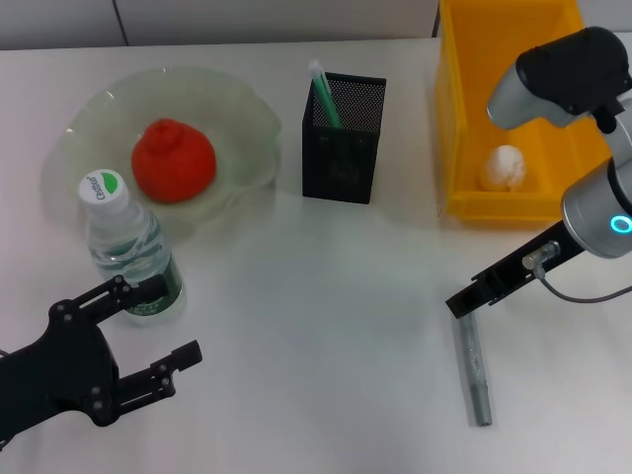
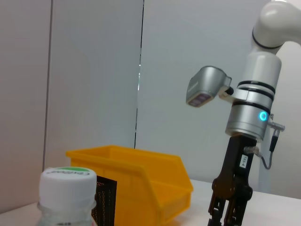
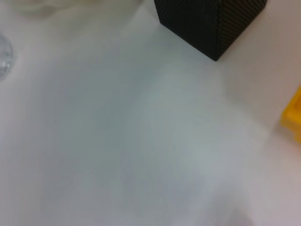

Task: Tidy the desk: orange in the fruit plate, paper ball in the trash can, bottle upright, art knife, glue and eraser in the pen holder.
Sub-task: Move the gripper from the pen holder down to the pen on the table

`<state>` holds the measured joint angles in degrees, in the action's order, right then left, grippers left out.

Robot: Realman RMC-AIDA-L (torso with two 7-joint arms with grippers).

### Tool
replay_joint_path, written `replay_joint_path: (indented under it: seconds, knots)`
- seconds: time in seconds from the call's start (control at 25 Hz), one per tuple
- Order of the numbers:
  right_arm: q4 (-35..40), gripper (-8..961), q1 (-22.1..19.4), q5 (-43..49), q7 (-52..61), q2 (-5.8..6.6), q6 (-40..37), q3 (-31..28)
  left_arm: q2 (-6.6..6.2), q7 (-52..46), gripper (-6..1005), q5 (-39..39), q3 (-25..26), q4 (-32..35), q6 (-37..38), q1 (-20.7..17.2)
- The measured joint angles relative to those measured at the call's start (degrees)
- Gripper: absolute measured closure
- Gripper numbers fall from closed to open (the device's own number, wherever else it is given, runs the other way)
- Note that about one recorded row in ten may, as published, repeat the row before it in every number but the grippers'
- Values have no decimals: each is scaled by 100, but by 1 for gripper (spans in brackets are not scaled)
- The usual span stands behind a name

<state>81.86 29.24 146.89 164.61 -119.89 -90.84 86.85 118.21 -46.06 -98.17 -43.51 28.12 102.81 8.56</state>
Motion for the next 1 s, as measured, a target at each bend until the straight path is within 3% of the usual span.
replay_joint_path:
  seconds: [0.64,0.92,1.0]
  knots:
    - [-1031,371,317,-17,23,4,602,313,0,0,234,0,6,0,12,5]
    - [-1243,544,392,-7,26,20,682,371,0,0,234,0,10,0,-10,5]
    - [-1232,634,380,-7,21,19,687,406,0,0,234,0,9,0,-7,5]
